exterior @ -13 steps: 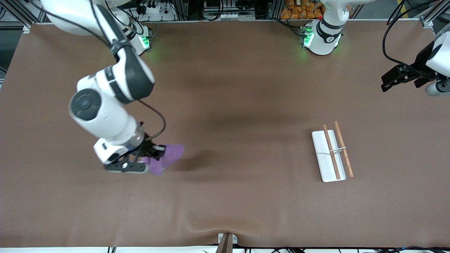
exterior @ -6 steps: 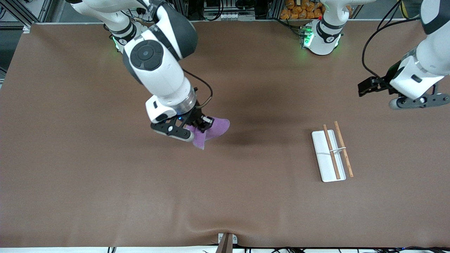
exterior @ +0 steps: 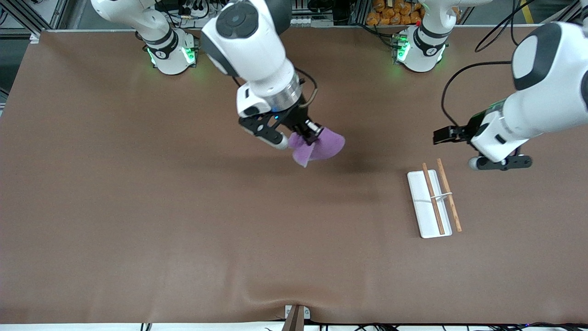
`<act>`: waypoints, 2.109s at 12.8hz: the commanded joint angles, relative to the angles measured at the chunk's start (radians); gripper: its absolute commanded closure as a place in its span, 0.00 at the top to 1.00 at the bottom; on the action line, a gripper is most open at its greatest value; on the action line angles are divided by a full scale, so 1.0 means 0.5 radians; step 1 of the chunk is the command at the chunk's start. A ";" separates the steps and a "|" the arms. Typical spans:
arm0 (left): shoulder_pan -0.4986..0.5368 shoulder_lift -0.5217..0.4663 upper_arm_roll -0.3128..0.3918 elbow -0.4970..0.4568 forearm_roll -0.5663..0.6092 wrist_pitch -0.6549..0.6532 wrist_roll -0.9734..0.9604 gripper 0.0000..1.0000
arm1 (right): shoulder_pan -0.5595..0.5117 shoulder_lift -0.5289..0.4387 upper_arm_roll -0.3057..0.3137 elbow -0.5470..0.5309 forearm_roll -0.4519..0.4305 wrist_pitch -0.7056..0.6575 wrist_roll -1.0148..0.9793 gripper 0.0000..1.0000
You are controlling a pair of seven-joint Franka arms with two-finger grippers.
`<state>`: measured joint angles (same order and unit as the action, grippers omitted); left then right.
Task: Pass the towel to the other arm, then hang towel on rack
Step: 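Lift the towel with the right gripper while the left gripper approaches, then grasp the hanging towel with the left gripper beside the right gripper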
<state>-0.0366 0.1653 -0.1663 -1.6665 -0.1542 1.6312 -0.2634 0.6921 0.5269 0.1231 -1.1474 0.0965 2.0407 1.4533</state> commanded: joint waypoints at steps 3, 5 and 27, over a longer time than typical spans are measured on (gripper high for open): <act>-0.096 0.102 -0.002 0.010 -0.329 0.017 -0.533 1.00 | 0.162 0.081 -0.031 0.049 0.025 0.223 0.265 0.00; -0.117 0.151 -0.002 0.007 -0.360 0.017 -0.687 1.00 | 0.190 0.094 -0.031 0.049 0.022 0.257 0.281 0.00; -0.172 0.433 -0.103 -0.051 -0.624 -0.081 -1.768 1.00 | 0.236 0.133 -0.041 0.043 0.006 0.278 0.278 0.00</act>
<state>-0.1160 0.3787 -0.2181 -1.7296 -0.4501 1.6288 -1.0929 0.7955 0.5836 0.1168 -1.1475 0.0966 2.1794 1.5791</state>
